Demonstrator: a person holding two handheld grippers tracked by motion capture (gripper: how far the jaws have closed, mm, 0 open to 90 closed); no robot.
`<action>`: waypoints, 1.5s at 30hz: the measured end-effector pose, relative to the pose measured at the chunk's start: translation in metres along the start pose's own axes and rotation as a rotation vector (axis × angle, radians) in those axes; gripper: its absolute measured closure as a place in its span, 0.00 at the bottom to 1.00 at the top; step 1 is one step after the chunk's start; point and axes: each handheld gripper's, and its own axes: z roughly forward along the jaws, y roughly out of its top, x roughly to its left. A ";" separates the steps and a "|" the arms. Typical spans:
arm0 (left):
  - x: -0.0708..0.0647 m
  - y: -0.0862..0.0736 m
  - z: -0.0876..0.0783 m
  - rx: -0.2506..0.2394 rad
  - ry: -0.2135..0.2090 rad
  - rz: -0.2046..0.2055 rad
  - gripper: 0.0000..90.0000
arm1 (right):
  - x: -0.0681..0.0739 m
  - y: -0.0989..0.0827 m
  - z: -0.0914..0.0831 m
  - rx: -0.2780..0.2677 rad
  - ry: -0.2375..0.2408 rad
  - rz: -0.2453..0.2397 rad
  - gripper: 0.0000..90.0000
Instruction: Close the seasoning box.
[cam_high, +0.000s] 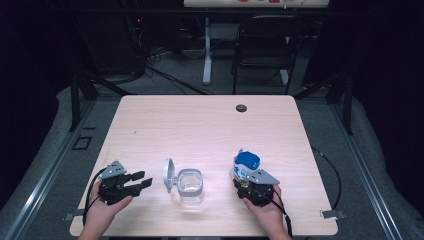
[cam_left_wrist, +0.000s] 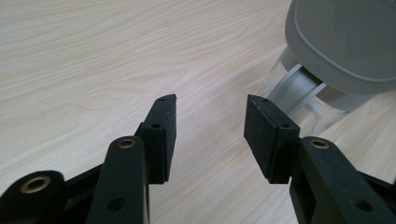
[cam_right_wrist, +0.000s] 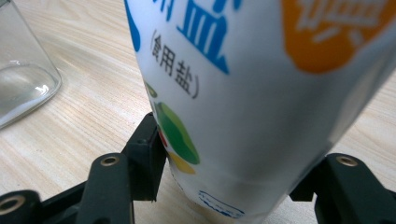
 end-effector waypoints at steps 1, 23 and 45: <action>0.000 0.000 0.000 -0.001 0.000 -0.001 0.60 | 0.000 0.000 0.000 0.000 0.001 -0.001 0.47; 0.001 0.000 0.000 -0.001 0.004 0.003 0.60 | 0.002 0.000 -0.002 -0.001 0.021 -0.002 0.50; 0.001 0.000 -0.001 -0.007 0.002 -0.002 0.60 | 0.012 0.011 -0.010 -0.020 0.007 -0.096 0.50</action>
